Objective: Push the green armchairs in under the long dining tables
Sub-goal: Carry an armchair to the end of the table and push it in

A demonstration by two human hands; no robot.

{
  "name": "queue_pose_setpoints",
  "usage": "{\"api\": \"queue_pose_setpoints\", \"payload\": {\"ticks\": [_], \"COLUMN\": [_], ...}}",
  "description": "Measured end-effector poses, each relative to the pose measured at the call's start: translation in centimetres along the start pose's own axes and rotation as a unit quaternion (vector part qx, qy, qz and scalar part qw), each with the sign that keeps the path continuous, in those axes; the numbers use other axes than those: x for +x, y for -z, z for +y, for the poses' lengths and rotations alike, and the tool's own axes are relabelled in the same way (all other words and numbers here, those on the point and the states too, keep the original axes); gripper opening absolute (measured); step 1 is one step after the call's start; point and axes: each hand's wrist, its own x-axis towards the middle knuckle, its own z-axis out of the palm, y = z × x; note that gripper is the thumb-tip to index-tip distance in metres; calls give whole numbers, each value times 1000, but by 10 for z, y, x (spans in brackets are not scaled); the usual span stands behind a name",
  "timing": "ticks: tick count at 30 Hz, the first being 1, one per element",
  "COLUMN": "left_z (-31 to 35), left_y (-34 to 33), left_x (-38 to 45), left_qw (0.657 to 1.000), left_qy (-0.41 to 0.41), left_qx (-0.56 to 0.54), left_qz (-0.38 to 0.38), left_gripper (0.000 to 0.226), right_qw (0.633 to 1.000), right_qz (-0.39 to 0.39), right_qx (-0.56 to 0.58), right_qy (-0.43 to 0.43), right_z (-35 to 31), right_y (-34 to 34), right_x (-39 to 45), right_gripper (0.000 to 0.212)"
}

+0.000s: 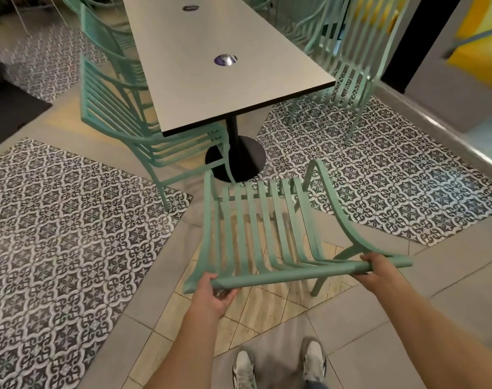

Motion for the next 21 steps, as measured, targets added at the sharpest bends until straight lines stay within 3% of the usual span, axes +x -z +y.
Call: {"api": "queue_pose_setpoints", "payload": {"ticks": [5, 10, 13, 14, 15, 17, 18, 19, 21], "left_z": [-11, -16, -21, -26, -31, -34, -35, -34, -35], "left_y": [-11, -32, -34, -27, -18, -1, 2, 0, -13], "left_x": [0, 0, -2, 0, 4, 6, 3, 3, 7], "left_qw": [998, 998, 989, 958, 887, 662, 566, 492, 386], "left_qy": [-23, -19, -76, -151, -253, -445, -484, -483, -438], "left_qx": [-37, -44, 67, 171, 303, 541, 627, 703, 810], "left_qz": [33, 45, 109, 176, 241, 267, 230, 174, 61], "left_gripper": [39, 17, 53, 71, 83, 86, 81, 77, 90], "right_qw": [999, 998, 989, 962, 908, 729, 628, 525, 349], "right_qz": [-22, -42, 1, 43, 69, 23, -34, -99, -205], "right_qx": [-29, -40, -122, -214, -308, -467, -549, -632, -751], "right_qy": [1, 11, 88, 165, 276, 500, 550, 561, 521], "right_z": [-24, -44, -58, -64, -69, -76, -78, -77, -70], "right_y": [-30, -51, -52, -45, -37, -20, -17, -16, -21], "right_x": [11, 32, 17, 14, 13, 17, 19, 22, 23], "right_gripper": [43, 56, 66, 75, 85, 89, 85, 81, 75]}}
